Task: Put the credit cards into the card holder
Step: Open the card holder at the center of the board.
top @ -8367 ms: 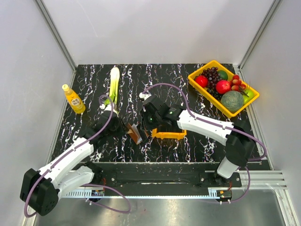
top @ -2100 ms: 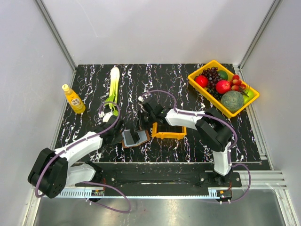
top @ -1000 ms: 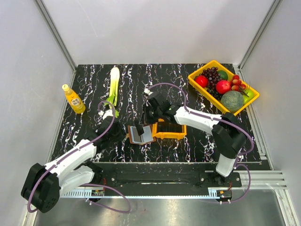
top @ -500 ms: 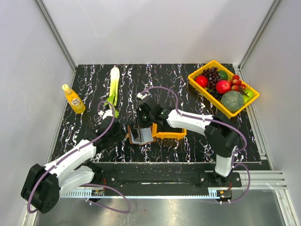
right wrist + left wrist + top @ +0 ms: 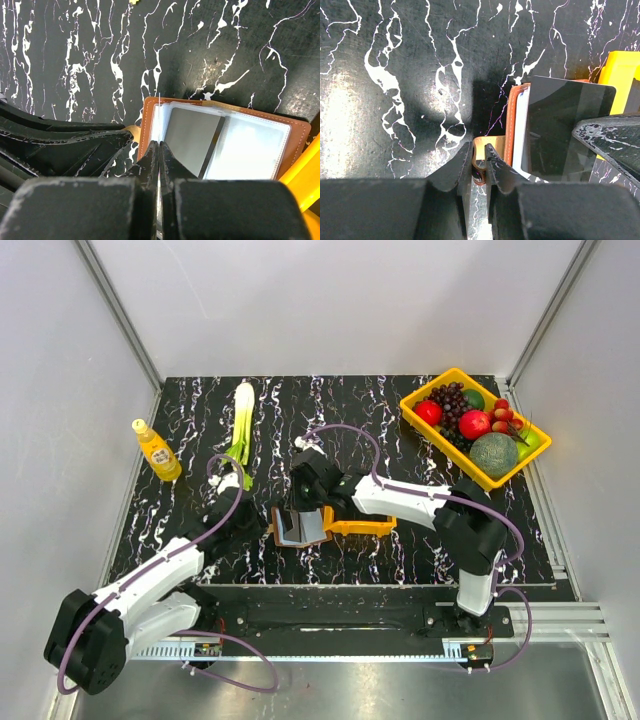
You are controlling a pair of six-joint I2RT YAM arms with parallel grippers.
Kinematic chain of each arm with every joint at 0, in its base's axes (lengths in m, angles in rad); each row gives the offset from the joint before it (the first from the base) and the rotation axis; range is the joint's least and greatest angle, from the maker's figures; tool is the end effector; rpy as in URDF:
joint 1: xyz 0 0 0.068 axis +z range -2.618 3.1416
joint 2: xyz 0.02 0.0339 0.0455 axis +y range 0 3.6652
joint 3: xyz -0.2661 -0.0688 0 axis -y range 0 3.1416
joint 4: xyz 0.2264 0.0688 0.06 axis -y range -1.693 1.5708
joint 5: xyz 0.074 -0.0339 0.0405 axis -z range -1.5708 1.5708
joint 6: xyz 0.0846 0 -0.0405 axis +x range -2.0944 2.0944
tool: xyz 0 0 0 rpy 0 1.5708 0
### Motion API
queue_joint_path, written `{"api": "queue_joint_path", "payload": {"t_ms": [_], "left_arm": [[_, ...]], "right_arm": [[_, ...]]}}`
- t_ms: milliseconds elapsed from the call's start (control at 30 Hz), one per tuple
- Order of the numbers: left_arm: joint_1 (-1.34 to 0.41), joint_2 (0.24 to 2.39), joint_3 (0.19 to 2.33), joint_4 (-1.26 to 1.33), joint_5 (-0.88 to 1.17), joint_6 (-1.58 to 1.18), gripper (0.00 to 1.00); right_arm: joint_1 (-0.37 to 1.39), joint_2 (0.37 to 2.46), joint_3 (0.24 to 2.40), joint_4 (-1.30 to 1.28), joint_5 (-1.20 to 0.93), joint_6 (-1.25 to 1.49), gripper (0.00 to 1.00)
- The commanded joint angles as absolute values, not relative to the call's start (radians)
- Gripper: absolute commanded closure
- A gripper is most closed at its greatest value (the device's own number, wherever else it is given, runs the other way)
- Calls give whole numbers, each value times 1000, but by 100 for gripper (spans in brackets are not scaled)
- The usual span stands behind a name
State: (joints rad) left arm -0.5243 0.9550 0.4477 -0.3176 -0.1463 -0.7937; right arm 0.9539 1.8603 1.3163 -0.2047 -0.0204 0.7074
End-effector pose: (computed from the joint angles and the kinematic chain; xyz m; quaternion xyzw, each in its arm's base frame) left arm 0.1796 -0.0896 0.1574 -0.1511 0.9168 -0.1687 0.3290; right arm 0.2513 0.3574 0.1947 -0.1167 0.9092 0.3013 0.2625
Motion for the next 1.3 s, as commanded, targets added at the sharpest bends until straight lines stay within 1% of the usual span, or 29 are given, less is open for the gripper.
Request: {"api": "queue_joint_path", "payload": {"t_ms": [0, 200, 600, 733, 933, 1267], "left_arm": [[-522, 940, 448, -278, -132, -795, 100], [-522, 936, 445, -282, -133, -793, 100], [-522, 927, 446, -284, -135, -795, 100], [-522, 920, 449, -288, -138, -795, 100], [-522, 916, 448, -290, -133, -795, 100], [-522, 907, 449, -318, -164, -798, 100]], "right_arm": [[973, 1821, 1328, -141, 20, 723, 100], [976, 1784, 1325, -133, 37, 723, 100], [982, 1839, 1318, -160, 80, 718, 100], [988, 1842, 1324, -196, 127, 690, 100], [988, 1856, 1313, -184, 104, 698, 100], [988, 1781, 1339, -296, 228, 608, 100]]}}
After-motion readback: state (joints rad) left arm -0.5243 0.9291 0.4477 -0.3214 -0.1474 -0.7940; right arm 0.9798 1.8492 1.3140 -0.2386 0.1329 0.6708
